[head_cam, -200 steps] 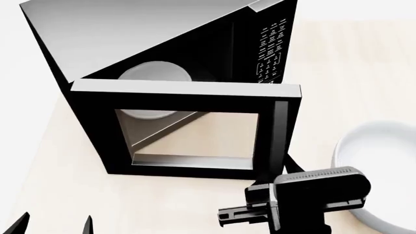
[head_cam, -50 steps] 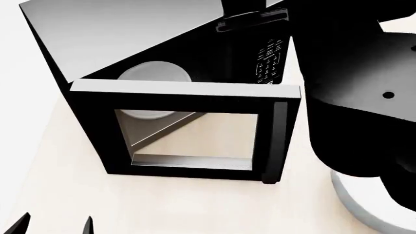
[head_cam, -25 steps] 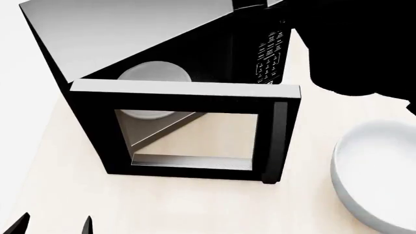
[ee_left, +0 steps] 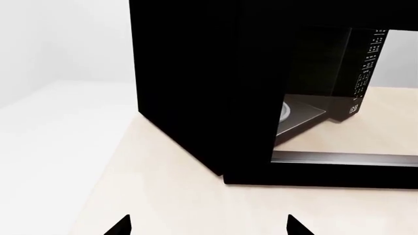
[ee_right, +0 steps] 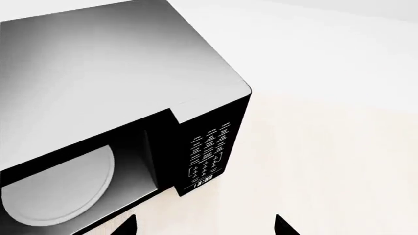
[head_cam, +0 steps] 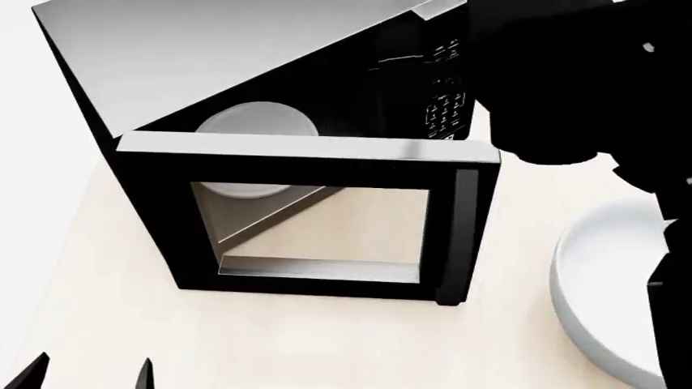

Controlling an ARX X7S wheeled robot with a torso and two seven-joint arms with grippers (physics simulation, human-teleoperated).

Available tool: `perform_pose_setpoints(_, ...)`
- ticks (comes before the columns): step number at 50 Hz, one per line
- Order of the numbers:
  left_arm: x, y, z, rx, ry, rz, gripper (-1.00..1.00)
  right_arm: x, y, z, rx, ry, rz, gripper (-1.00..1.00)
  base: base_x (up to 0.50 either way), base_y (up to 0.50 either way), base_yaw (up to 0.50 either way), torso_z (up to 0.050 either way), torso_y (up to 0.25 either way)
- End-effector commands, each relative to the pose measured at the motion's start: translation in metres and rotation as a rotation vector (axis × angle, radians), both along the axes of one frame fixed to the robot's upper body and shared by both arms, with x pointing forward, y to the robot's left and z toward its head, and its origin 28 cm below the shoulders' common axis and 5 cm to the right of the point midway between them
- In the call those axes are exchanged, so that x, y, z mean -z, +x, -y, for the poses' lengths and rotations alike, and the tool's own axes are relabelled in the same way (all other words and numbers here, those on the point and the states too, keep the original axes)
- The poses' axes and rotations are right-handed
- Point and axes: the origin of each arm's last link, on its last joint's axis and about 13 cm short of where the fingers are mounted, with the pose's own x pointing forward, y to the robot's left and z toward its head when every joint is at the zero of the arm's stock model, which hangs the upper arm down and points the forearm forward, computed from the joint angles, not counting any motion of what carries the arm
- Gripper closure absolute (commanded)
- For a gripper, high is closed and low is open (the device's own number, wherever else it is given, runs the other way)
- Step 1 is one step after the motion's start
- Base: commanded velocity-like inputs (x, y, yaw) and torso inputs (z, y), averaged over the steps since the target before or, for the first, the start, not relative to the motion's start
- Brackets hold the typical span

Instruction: Open the microwave.

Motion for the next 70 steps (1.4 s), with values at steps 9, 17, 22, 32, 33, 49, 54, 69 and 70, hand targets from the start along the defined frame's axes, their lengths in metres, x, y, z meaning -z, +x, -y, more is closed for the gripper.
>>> perform_pose_setpoints(9, 0.000, 0.000, 0.000, 0.001, 0.000, 0.001, -1.00, 0.016, 0.007, 0.002, -0.002, 0.013, -0.056, -1.00, 0.00, 0.00, 0.00, 0.000, 0.000)
perform_pose_setpoints(17, 0.001, 0.000, 0.001, 0.002, 0.003, -0.002, -1.00, 0.023, 0.003, 0.005, -0.007, 0.011, -0.088, -1.00, 0.00, 0.00, 0.00, 0.000, 0.000)
perform_pose_setpoints(22, 0.001, 0.000, 0.001, 0.003, 0.004, -0.002, -1.00, 0.025, 0.002, 0.007, -0.010, 0.020, -0.095, -1.00, 0.00, 0.00, 0.00, 0.000, 0.000)
perform_pose_setpoints(32, 0.001, 0.000, 0.001, 0.001, 0.004, -0.002, -1.00, 0.031, 0.002, 0.008, -0.023, 0.039, -0.103, -1.00, 0.00, 0.00, 0.00, 0.000, 0.000)
perform_pose_setpoints(33, 0.001, 0.000, 0.001, 0.001, 0.004, -0.001, -1.00, 0.032, 0.002, 0.008, -0.024, 0.037, -0.106, -1.00, 0.00, 0.00, 0.00, 0.000, 0.000)
perform_pose_setpoints(49, 0.000, 0.000, 0.001, 0.002, 0.005, 0.000, -1.00, 0.030, -0.009, 0.004, -0.063, 0.028, -0.138, -1.00, 0.00, 0.00, 0.00, 0.000, 0.000)
perform_pose_setpoints(54, 0.000, 0.000, 0.001, 0.000, 0.003, 0.002, -1.00, 0.031, -0.012, 0.004, -0.071, 0.037, -0.144, -1.00, 0.00, 0.00, 0.00, 0.000, -0.002)
perform_pose_setpoints(69, 0.001, 0.000, 0.001, 0.001, 0.005, -0.001, -1.00, 0.035, -0.021, 0.003, -0.099, 0.039, -0.189, -1.00, 0.00, 0.00, 0.00, 0.000, -0.001)
perform_pose_setpoints(70, 0.001, 0.000, 0.001, 0.000, 0.006, -0.001, -1.00, 0.035, -0.021, 0.004, -0.101, 0.046, -0.195, -1.00, 0.00, 0.00, 0.00, 0.000, 0.000)
